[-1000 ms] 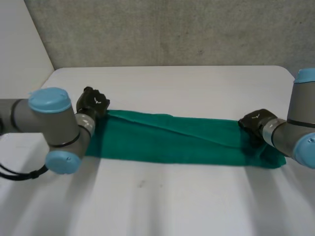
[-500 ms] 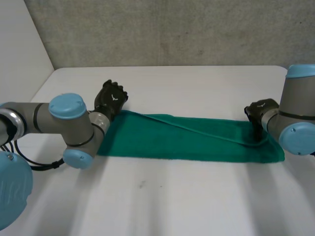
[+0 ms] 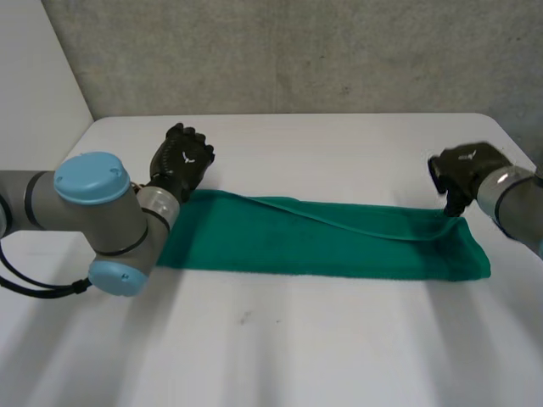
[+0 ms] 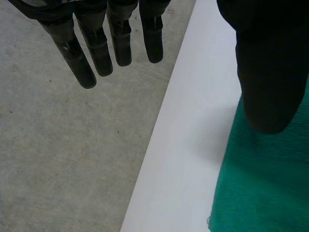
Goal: Fold the towel.
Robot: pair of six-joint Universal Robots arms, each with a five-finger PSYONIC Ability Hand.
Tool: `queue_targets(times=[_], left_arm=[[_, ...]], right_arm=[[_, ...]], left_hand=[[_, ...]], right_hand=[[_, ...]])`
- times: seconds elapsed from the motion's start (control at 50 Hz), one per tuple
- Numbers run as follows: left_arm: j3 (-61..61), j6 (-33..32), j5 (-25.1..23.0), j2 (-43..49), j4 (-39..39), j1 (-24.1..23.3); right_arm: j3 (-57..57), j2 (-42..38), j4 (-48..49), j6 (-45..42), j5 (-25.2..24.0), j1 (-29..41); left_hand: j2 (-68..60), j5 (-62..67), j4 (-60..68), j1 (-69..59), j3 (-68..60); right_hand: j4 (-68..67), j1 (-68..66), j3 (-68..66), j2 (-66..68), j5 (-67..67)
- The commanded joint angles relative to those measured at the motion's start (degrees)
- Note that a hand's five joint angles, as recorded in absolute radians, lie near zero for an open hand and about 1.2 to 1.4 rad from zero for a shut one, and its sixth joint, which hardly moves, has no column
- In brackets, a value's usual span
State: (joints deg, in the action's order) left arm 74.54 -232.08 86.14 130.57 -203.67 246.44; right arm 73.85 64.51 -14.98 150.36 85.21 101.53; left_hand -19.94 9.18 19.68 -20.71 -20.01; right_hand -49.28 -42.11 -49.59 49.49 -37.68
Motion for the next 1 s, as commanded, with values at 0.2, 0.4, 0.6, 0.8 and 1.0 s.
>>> queue_targets(times=[0.2, 0.4, 0.6, 0.8, 1.0], left_arm=[[2.01, 0.05, -0.01, -0.23, 0.03, 0.00], [2.10, 0.05, 0.08, -0.14, 0.03, 0.00], [3.33, 0.22, 1.39, -0.49, 0.12, 0.09], [4.29, 0.40, 2.01, -0.75, 0.29, 0.09], [5.62, 0.48, 2.10, -1.98, 0.29, 0.09]], right_arm=[[0.61, -8.42, -4.63, -0.33, -1.80, -0.10], [-7.67, -13.36, 2.14, 2.04, -0.22, -2.12], [0.23, -7.22, 4.34, 4.68, -0.39, -2.56], [11.30, -3.60, 8.73, 3.63, -3.73, -6.86], [14.48, -4.22, 11.20, 1.34, -3.82, -10.21]], left_hand=[[-0.03, 0.79, 0.30, 0.73, 0.04], [-0.03, 0.79, 0.30, 0.73, 0.04], [-0.03, 0.79, 0.30, 0.73, 0.04], [-0.03, 0.79, 0.30, 0.73, 0.04], [-0.03, 0.79, 0.30, 0.73, 0.04]], right_hand=[[-20.02, -27.18, -19.71, 19.81, -21.62], [39.28, 32.11, 39.59, -39.49, 37.68], [39.28, 32.11, 39.59, -39.49, 37.68], [35.51, 28.35, 35.82, -35.73, 33.92], [19.53, 12.37, 19.84, -19.75, 17.94]])
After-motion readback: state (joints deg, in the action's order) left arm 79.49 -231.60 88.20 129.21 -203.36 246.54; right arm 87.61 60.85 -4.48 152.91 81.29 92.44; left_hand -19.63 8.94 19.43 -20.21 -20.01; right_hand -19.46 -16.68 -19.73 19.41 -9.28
